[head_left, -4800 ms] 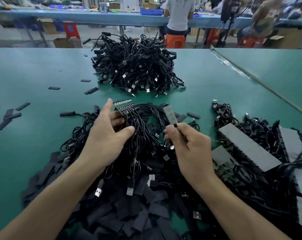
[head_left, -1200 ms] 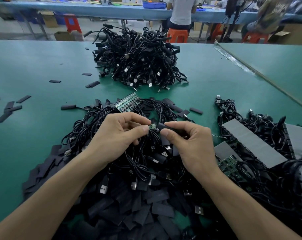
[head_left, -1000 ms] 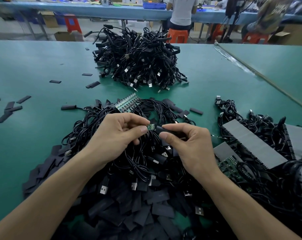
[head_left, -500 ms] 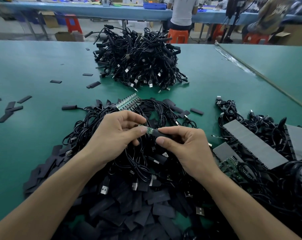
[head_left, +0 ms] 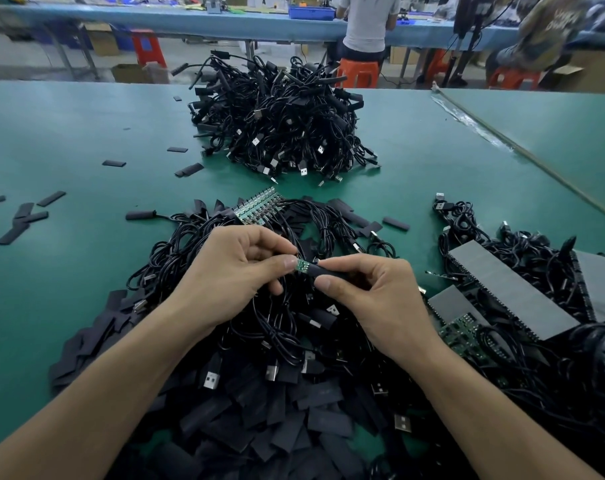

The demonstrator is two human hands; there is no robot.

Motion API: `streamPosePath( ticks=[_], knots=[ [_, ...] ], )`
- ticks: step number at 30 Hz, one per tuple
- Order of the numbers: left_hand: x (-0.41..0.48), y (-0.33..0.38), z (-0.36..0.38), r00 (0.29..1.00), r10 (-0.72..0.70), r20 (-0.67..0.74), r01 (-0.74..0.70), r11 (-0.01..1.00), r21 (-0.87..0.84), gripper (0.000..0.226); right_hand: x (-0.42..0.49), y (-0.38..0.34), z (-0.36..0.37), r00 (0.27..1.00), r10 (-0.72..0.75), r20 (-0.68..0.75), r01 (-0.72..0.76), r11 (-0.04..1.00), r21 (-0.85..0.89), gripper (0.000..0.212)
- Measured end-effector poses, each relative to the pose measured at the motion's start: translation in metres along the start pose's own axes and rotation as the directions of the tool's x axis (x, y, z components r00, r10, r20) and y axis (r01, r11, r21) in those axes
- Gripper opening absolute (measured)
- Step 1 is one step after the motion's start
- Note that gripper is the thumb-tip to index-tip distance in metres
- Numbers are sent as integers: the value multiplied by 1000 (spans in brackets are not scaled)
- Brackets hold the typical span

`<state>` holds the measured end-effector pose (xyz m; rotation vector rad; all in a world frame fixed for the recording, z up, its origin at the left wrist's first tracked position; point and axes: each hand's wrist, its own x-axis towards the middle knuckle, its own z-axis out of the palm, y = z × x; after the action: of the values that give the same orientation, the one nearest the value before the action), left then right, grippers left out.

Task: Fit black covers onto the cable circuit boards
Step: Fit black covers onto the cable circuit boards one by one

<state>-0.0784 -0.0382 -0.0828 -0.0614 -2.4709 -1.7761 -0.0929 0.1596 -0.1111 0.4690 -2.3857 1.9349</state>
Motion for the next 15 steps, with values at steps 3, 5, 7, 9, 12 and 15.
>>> streamPosePath(
  ticks=[3, 5, 7, 9, 12, 15],
  knots=[
    [0, 0, 1, 1000, 0, -15, 0, 1000, -20, 9, 0, -1, 0, 1000, -2, -3, 2, 1000, 19, 20],
    [0, 0, 1, 1000, -3, 3, 3, 1000, -11, 8, 0, -1, 0, 1000, -8, -6, 8, 1000, 0, 21],
    [0, 1, 1, 999, -8, 37, 8, 1000, -1, 8, 0, 0, 0, 1000, -5, -17, 4, 1000, -17, 21],
    [0, 1, 0, 999, -11, 51, 10, 1000, 1, 7, 0, 0, 0, 1000, -1, -21, 0, 1000, -22, 21],
    [-1, 0, 0, 998, -10, 64, 9, 1000, 14, 7, -1, -1, 0, 1000, -30, 6, 31, 999, -19, 22],
    [-2, 1, 0, 994, -7, 107, 8, 1000, -4, 7, -2, -3, 2, 996, -78, 31, 78, 997, -15, 23]
  ],
)
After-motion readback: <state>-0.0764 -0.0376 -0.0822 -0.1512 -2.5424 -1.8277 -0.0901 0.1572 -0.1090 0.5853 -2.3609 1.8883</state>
